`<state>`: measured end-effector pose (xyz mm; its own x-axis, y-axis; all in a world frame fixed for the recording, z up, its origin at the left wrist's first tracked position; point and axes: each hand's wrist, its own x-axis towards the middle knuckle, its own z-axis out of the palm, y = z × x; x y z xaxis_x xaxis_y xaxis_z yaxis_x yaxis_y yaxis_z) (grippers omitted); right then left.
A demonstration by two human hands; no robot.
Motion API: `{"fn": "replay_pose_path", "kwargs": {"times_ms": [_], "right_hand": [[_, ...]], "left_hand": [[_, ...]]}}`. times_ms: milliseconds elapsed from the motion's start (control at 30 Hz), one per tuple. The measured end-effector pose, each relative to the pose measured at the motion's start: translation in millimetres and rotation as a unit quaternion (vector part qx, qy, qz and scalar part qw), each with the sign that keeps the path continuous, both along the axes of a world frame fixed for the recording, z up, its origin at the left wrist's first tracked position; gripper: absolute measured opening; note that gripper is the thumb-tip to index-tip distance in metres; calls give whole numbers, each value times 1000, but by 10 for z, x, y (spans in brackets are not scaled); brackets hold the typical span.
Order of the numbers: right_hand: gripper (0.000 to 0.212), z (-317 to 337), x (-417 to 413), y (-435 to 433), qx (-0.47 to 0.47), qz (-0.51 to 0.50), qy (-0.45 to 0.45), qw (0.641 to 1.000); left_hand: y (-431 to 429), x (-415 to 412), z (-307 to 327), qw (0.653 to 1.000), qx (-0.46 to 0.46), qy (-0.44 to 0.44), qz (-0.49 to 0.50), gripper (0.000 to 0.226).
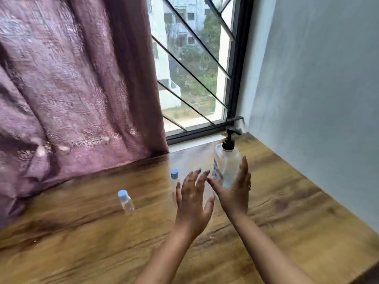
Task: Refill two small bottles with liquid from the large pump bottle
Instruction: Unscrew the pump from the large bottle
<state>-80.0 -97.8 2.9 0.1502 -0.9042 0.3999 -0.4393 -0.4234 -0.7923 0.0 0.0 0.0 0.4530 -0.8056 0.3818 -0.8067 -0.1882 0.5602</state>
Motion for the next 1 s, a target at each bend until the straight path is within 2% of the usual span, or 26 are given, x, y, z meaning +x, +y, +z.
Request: {"fn": "replay_pose_path", "kwargs": {"times_ms": [133,300,400,567,633,833,1000], "right_hand": [[103,-212,93,-180,21,21,-42,999],[76,-497,175,-325,26,42,-124,991],[68,-577,181,-334,6,54,-149,987],[67,-542,137,-225,0,135,-167,977],[63,-499,130,-177,2,174,-144,974],[58,-393,-99,273,16,271,-135,953],[76,-508,-313,835,58,324,-177,928]], "left_hand": [[133,98,-417,999,10,-35,-12,72],[258,152,-730,998,-39,-13,39,72],[267,157,-777,995,-87,-25,44,67],[319,160,-755,991,-131,-28,22,61],[341,133,-730,988,-149,-17,21,65],[571,-24,-632,988,-144,-60,23,84],[1039,-192,-585,988,-155,-12,7,98]]}}
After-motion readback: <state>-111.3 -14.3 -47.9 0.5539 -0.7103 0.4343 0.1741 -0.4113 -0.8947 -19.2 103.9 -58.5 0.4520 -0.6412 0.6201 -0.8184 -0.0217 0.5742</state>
